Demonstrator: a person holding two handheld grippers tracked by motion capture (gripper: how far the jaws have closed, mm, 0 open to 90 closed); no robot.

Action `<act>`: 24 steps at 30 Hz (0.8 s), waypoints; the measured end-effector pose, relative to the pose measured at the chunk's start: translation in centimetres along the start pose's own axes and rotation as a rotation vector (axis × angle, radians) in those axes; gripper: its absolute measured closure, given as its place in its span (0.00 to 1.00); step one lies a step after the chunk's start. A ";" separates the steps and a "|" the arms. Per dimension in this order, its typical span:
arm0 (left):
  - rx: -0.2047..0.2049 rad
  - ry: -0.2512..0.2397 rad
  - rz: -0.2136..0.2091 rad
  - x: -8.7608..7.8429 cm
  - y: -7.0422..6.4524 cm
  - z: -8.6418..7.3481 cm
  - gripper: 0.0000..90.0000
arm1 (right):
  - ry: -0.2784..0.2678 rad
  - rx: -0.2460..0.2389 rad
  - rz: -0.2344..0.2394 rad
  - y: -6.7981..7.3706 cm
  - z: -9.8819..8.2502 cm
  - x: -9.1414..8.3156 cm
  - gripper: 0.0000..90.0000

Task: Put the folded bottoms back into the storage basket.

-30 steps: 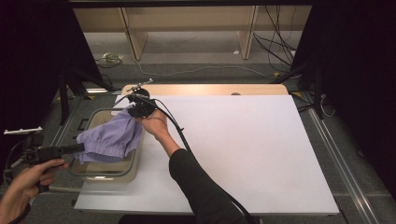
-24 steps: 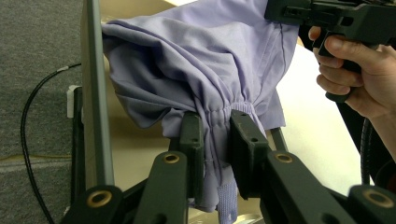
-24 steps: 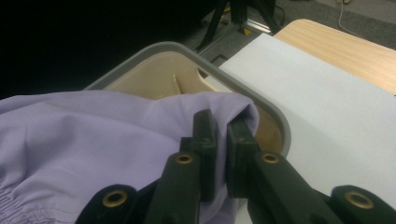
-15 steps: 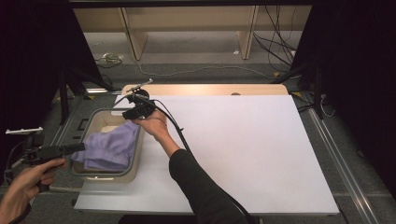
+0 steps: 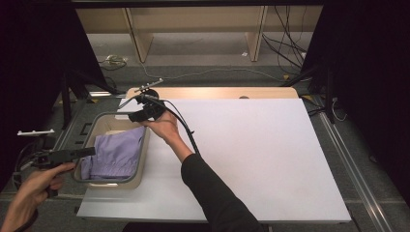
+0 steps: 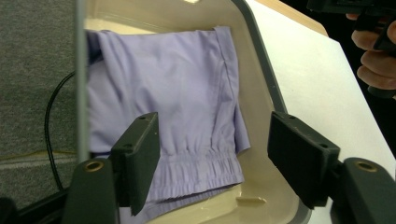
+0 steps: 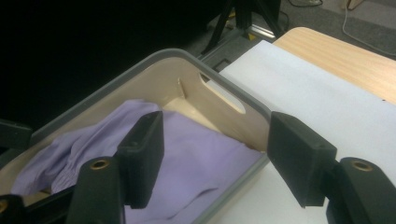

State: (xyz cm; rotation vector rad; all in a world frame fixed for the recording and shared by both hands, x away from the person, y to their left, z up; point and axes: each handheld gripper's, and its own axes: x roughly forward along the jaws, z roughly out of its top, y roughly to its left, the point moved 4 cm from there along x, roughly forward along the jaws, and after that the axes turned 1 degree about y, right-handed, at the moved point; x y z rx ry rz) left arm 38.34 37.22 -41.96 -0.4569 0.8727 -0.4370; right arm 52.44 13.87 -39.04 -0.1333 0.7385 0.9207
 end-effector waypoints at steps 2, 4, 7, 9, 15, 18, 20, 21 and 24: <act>0.013 0.005 -0.001 0.4 -0.4 0.0 0.36 | -0.004 -0.010 -0.001 0.0 -0.1 -0.3 0.40; 0.023 0.004 -0.001 0.7 -0.8 -0.1 0.34 | -0.003 -0.016 -0.002 -0.1 -0.3 -0.6 0.39; 0.044 0.008 -0.001 1.1 -1.2 -0.2 0.33 | -0.011 -0.019 0.003 -0.3 -0.6 -1.1 0.38; 0.054 0.006 -0.005 1.3 -1.6 -0.2 0.32 | -0.013 -0.020 -0.001 -0.5 -0.8 -1.5 0.37; 0.086 0.006 -0.021 2.0 -2.7 -0.3 0.29 | -0.027 -0.016 -0.006 -1.1 -1.4 -2.6 0.35; 0.105 0.000 -0.027 2.2 -3.3 -0.4 0.28 | -0.040 -0.015 -0.006 -1.3 -1.7 -3.2 0.34; 0.117 -0.003 -0.033 2.4 -3.7 -0.4 0.28 | -0.048 -0.010 -0.005 -1.5 -2.0 -3.7 0.34; 0.124 -0.007 -0.036 2.5 -4.0 -0.4 0.28 | -0.052 -0.008 -0.005 -1.6 -2.1 -3.9 0.34; 0.147 -0.014 -0.046 2.7 -4.5 -0.4 0.26 | -0.067 -0.006 -0.008 -1.9 -2.4 -4.5 0.34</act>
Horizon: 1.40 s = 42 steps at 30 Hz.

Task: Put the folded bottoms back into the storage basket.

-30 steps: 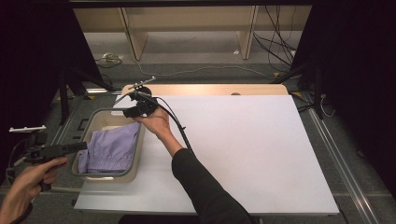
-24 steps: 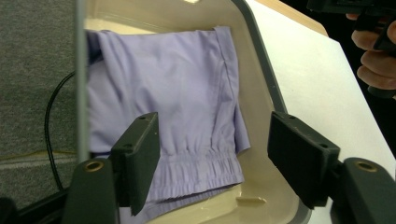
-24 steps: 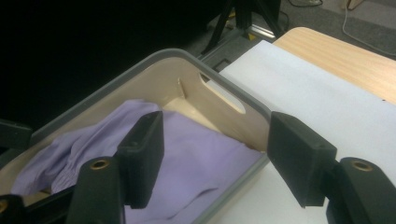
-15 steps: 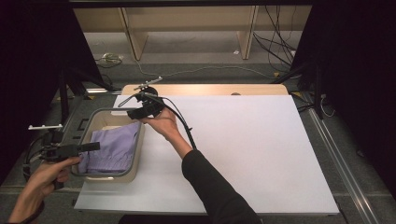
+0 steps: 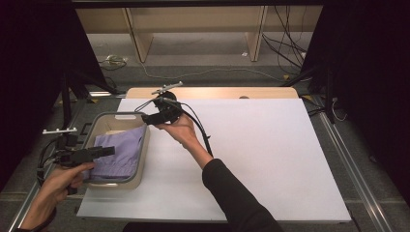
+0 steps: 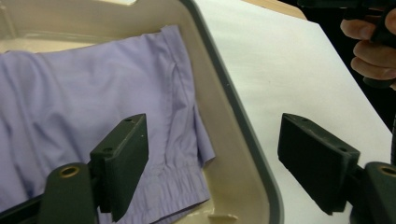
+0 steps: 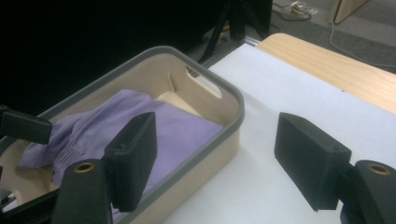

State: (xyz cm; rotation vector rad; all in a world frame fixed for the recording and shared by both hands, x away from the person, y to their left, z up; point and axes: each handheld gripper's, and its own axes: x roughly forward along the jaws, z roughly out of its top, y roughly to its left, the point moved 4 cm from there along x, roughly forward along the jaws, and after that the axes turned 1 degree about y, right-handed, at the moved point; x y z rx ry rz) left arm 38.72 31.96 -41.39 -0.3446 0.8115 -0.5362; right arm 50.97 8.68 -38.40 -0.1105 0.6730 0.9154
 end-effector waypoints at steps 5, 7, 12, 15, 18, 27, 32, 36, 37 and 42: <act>0.031 -0.019 -0.010 0.3 -0.8 0.0 0.24 | -0.019 0.006 0.005 -0.5 -0.6 -1.2 0.34; 0.044 -0.029 -0.016 0.5 -1.3 0.1 0.24 | -0.031 0.009 0.002 -0.7 -0.9 -1.7 0.34; 0.079 -0.060 -0.043 1.2 -2.4 0.1 0.22 | -0.047 0.023 0.000 -1.4 -1.6 -2.9 0.33; 0.106 -0.069 -0.060 1.8 -3.2 -0.1 0.21 | -0.057 0.026 -0.003 -1.7 -2.0 -3.6 0.32; 0.132 -0.085 -0.077 2.3 -3.9 -0.1 0.20 | -0.065 0.028 -0.007 -2.1 -2.4 -4.4 0.32; 0.185 -0.114 -0.117 3.8 -5.8 -0.7 0.19 | -0.112 0.049 -0.014 -3.3 -4.1 -6.7 0.32; 0.207 -0.121 -0.141 4.4 -6.8 -1.0 0.19 | -0.131 0.060 -0.017 -3.8 -5.1 -7.7 0.32; 0.226 -0.117 -0.149 5.1 -7.5 -1.3 0.19 | -0.150 0.072 -0.021 -4.1 -5.8 -8.4 0.32; 0.230 -0.116 -0.153 5.2 -7.6 -1.4 0.19 | -0.153 0.075 -0.020 -4.2 -5.9 -8.6 0.32; 0.252 -0.116 -0.160 5.9 -8.3 -1.7 0.19 | -0.160 0.071 -0.036 -4.6 -6.8 -9.5 0.32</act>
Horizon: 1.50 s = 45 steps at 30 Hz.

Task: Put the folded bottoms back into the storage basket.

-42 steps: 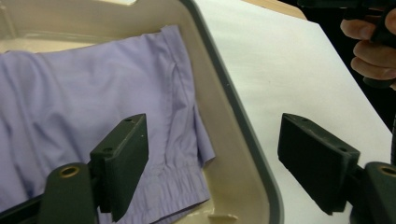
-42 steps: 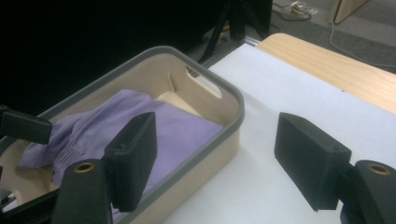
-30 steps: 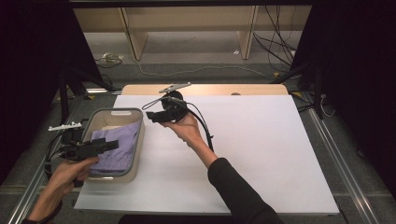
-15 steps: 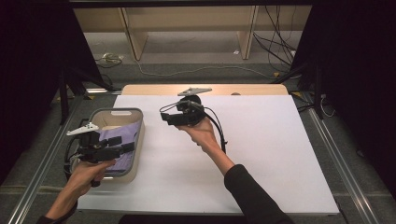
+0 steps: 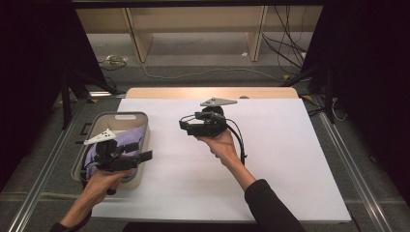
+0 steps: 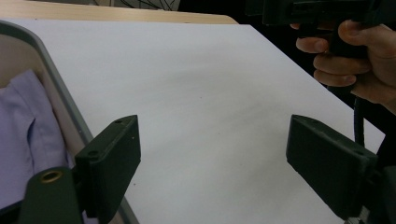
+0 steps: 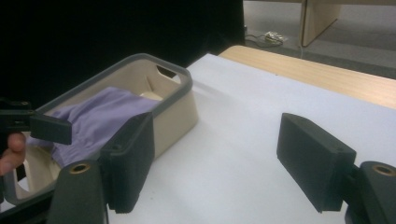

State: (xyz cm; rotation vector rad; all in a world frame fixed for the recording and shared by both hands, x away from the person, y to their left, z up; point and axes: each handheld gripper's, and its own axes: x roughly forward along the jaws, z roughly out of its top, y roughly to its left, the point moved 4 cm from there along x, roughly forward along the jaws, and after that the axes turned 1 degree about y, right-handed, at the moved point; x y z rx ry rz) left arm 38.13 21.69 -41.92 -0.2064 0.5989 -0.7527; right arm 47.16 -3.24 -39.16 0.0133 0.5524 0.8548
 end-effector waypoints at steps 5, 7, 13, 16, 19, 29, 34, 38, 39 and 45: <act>0.015 -0.011 -0.012 0.5 -0.6 -0.5 0.19 | -0.010 0.003 -0.009 -0.4 -0.5 -0.8 0.32; 0.032 -0.003 -0.014 0.8 -0.7 -0.7 0.19 | -0.015 -0.001 -0.012 -0.5 -0.7 -1.1 0.32; 0.082 -0.003 -0.019 1.6 -1.6 -1.2 0.19 | -0.031 0.003 -0.009 -0.6 -1.3 -1.8 0.31; 0.100 -0.013 -0.039 1.7 -2.1 -1.4 0.19 | -0.027 -0.001 -0.003 -0.6 -1.7 -1.9 0.28; 0.144 -0.016 -0.039 1.9 -2.6 -1.6 0.18 | -0.030 0.001 0.000 -0.7 -2.0 -2.2 0.27; 0.205 -0.047 -0.063 2.3 -3.5 -2.0 0.17 | -0.047 -0.001 -0.007 -1.1 -2.9 -3.2 0.24; 0.224 -0.062 -0.059 2.4 -3.8 -2.1 0.15 | -0.045 -0.009 -0.016 -1.2 -3.4 -3.7 0.23; 0.229 -0.056 -0.059 2.6 -3.9 -2.2 0.11 | -0.050 -0.007 -0.020 -1.4 -3.7 -4.1 0.21; 0.234 -0.056 -0.055 2.6 -4.0 -2.2 0.10 | -0.052 -0.007 -0.021 -1.5 -3.8 -4.3 0.21; 0.249 -0.059 -0.032 2.7 -3.9 -2.2 0.06 | -0.071 -0.022 -0.028 -1.6 -4.2 -5.0 0.18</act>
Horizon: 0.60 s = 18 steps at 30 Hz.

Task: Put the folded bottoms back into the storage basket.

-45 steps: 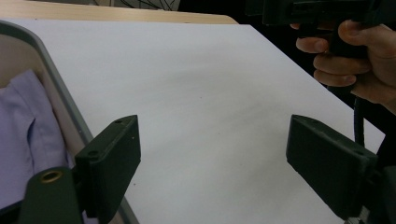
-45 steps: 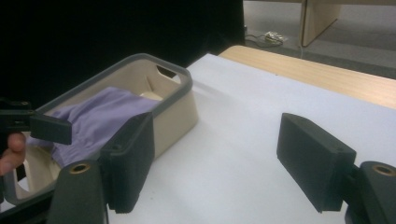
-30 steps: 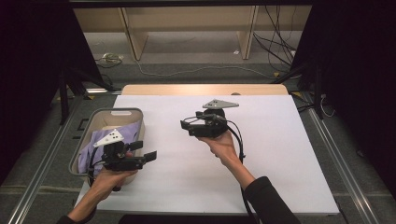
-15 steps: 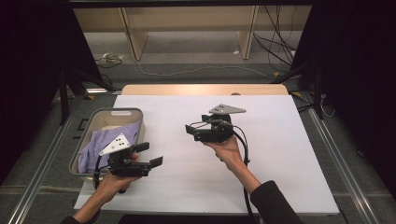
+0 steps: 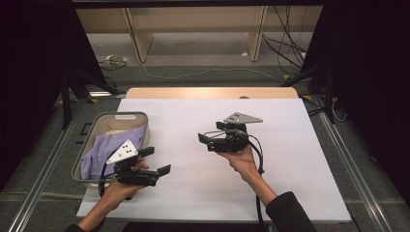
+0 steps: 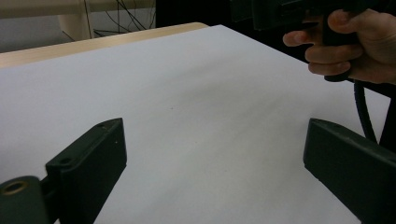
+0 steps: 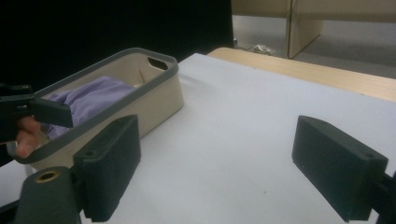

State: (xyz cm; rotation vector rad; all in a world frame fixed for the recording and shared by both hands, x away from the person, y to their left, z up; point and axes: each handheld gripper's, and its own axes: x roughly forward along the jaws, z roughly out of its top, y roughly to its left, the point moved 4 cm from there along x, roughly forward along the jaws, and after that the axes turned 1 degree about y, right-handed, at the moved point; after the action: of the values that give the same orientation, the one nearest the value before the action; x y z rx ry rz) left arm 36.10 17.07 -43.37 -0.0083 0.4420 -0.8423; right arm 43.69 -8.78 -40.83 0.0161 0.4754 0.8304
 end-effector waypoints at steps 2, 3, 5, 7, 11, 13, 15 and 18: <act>0.006 -0.002 0.003 0.0 0.0 0.0 0.06 | -0.005 -0.005 -0.001 0.0 -0.2 -0.3 0.18; 0.004 -0.004 0.004 0.0 0.0 0.0 0.06 | -0.007 -0.007 -0.001 0.0 -0.3 -0.4 0.18; 0.006 -0.006 0.006 0.0 0.0 0.0 0.06 | -0.010 -0.008 -0.003 -0.1 -0.5 -0.6 0.18; 0.009 -0.010 0.010 0.0 0.0 0.0 0.06 | -0.019 -0.005 -0.002 -0.2 -0.6 -1.0 0.18; 0.017 -0.011 0.010 0.0 -0.1 0.0 0.06 | -0.031 -0.005 -0.005 -0.3 -0.8 -1.7 0.18; 0.018 -0.009 0.009 0.1 -0.1 0.0 0.05 | -0.032 -0.006 -0.007 -0.4 -1.0 -2.1 0.18; 0.022 -0.011 0.009 0.1 -0.2 -0.1 0.05 | -0.036 -0.011 -0.011 -0.5 -1.2 -2.4 0.18; 0.031 -0.013 0.009 0.2 -0.2 -0.1 0.05 | -0.042 -0.009 -0.016 -0.5 -1.4 -2.9 0.18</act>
State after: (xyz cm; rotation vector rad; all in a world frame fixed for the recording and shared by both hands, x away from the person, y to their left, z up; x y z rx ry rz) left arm 35.98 16.81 -43.45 0.0169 0.4165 -0.8392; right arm 41.80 -11.48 -41.03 0.0211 0.4316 0.8155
